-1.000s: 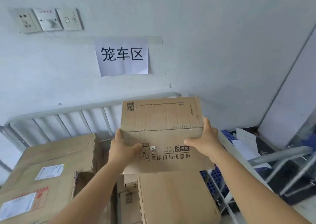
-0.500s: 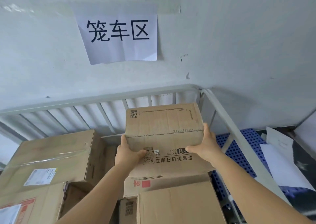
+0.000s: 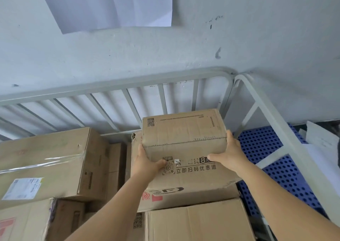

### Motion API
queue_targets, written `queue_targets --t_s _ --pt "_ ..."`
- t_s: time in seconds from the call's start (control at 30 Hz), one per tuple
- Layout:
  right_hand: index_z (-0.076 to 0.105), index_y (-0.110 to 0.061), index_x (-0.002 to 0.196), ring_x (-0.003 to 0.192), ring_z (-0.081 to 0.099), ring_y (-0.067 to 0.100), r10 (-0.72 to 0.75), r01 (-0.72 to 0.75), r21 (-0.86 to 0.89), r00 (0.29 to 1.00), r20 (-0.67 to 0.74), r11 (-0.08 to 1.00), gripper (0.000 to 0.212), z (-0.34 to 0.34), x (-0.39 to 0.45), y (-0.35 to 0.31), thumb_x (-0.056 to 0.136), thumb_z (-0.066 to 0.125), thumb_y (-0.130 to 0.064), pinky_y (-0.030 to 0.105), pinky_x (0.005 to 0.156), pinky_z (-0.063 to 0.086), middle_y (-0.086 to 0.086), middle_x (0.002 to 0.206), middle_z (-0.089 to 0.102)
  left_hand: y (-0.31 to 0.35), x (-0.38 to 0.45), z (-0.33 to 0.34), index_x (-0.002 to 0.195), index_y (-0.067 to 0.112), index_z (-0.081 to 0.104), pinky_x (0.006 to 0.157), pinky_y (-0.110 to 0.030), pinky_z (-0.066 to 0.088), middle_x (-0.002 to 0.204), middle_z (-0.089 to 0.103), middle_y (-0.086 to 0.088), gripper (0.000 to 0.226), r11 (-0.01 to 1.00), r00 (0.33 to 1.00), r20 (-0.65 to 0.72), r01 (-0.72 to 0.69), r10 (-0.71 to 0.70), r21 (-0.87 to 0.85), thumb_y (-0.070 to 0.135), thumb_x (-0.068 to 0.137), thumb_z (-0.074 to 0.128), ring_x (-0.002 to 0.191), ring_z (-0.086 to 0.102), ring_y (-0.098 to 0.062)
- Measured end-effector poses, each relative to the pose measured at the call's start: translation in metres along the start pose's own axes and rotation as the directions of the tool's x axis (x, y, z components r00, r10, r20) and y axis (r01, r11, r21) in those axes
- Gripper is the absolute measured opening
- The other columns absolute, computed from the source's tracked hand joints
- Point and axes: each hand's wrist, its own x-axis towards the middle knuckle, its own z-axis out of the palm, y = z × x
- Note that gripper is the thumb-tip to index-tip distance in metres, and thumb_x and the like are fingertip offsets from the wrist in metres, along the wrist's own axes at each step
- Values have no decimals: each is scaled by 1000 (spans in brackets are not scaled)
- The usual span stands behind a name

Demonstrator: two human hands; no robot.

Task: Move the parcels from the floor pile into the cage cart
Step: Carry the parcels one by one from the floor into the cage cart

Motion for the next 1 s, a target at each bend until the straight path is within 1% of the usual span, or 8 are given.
queue_targets --t_s 0.1,0.37,0.5,0.57,0.63,0.73,0.9,1.0 --pt "-11 -26 156 146 19 26 27 -27 -31 1000 6 999 130 7 11 8 70 86 -30 47 117 24 4 160 5 -4 6 7 148 39 11 78 -44 58 126 57 -1 109 998 1000 14 12 -13 58 40 66 83 98 64 -25" --pt "-12 -25 156 147 16 26 41 -41 -42 999 -11 998 127 14 26 16 73 85 -26 46 116 21 4 162 0 -8 7 14 146 41 13 83 -47 56 133 53 -1 106 997 1000 -13 -9 10 74 45 65 82 104 62 -26" --pt "-15 -25 154 149 13 27 29 -32 -106 999 -34 994 124 16 11 16 77 81 -34 52 118 21 0 163 -4 -3 -11 13 153 27 6 88 -37 52 150 32 -1 104 974 998 -9 -58 62 218 40 78 76 120 52 -26" --pt "-16 -23 154 150 11 26 4 -19 -220 998 -68 975 121 17 -5 15 78 77 -44 54 117 22 0 164 -6 3 -26 10 154 23 5 90 -35 50 156 21 1 100 939 994 4 -107 112 327 38 81 72 125 47 -26" --pt "-15 -22 155 151 7 24 -38 4 -334 995 -93 943 120 18 -26 11 79 73 -52 53 117 21 0 164 -7 7 -42 5 154 24 7 98 -39 47 159 15 4 98 898 986 31 -164 166 409 41 81 69 131 42 -27" --pt "-17 -21 155 151 2 24 -119 69 -442 989 -84 894 119 17 -64 6 80 70 -54 52 118 18 0 164 -10 11 -73 -3 154 23 3 113 -42 32 161 7 6 97 809 962 110 -271 251 522 44 84 66 144 21 -22" --pt "-21 -23 153 151 -5 25 -200 126 -534 976 -84 836 112 11 -134 4 86 66 -48 51 119 9 0 163 -15 18 -129 -13 154 21 7 120 -39 16 160 10 4 88 639 877 212 -463 432 614 44 88 61 148 7 -19" --pt "-20 -24 153 151 -4 25 -216 111 -555 968 -127 824 109 8 -183 11 88 64 -46 50 119 9 0 164 -14 15 -169 -15 154 21 7 120 -35 10 160 9 4 82 498 797 303 -574 522 650 41 92 56 148 3 -18"
